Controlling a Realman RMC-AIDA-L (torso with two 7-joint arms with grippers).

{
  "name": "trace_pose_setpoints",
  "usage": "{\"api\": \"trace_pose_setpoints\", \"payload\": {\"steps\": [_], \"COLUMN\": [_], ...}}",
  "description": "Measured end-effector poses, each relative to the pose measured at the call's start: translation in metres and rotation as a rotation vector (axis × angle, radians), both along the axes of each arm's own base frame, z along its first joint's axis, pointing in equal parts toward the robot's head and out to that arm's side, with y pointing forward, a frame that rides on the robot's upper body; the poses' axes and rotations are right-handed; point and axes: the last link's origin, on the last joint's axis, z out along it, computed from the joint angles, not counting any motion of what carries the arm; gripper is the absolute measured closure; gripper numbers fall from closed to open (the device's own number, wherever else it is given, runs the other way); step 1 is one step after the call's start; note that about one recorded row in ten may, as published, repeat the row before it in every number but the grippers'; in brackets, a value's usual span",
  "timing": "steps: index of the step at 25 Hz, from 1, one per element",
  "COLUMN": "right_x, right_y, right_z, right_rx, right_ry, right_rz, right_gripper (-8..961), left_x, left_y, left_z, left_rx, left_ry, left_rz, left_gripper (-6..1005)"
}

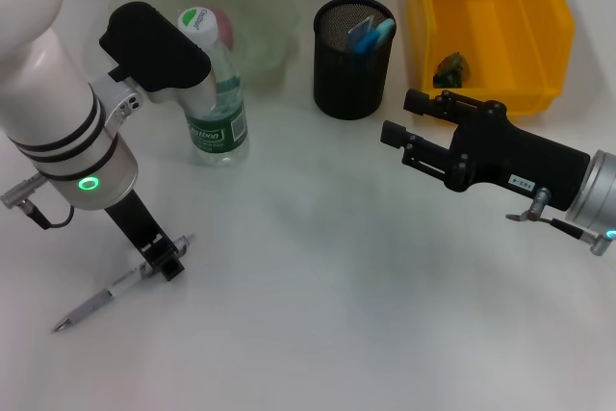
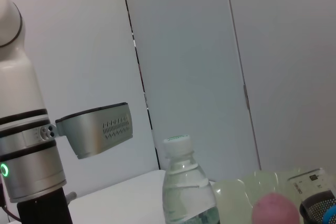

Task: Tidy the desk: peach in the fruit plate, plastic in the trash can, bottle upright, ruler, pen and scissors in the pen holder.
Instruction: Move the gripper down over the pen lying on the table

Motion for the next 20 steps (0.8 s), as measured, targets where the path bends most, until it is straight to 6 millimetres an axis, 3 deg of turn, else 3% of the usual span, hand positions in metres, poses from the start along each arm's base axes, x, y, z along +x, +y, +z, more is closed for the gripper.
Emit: {"api": "trace_pose_setpoints", "payload": {"steps": [20], "right_x": [-0.0011], "right_y": [0.0010], "right_z": [0.0000], "right_rx": [0.000], "right_ry": [0.000], "right_rz": [0.004], "right_gripper": [390], "left_x": [-0.0021], "left_y": [0.0001], "left_z": [-0.0004], "left_rx": [-0.002], "left_ry": [0.010], "left_rz": [0.004], "left_gripper": [466]}}
